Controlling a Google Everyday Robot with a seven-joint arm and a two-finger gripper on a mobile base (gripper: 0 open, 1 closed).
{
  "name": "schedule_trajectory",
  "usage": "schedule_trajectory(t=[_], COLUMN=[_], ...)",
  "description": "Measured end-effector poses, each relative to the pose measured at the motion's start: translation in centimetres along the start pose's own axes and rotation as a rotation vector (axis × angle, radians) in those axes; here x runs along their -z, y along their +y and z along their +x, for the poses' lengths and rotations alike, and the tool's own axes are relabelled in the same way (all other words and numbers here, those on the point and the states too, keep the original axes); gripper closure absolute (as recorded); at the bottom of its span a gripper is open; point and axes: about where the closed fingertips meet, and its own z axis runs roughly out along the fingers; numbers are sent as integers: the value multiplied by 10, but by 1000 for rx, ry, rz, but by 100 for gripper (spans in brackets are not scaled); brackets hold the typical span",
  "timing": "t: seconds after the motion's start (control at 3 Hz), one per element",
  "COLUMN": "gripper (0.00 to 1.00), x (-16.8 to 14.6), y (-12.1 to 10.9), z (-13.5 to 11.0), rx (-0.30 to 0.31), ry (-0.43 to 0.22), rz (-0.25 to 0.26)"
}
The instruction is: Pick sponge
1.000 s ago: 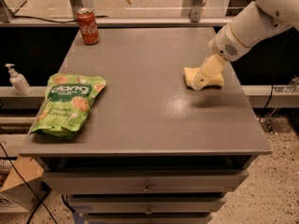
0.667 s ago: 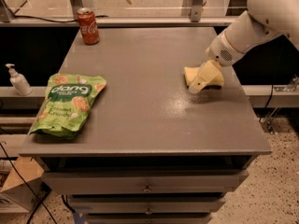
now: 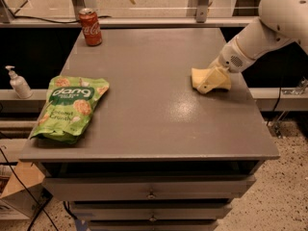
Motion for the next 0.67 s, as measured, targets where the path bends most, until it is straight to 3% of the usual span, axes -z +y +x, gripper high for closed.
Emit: schedule_trajectory(t=[0.33,0.67], gripper=[65,88], x=[30,75], y=[4,14], z=[-12,-42], rx=[40,128], ry=[-40,-92], rz=[54,126])
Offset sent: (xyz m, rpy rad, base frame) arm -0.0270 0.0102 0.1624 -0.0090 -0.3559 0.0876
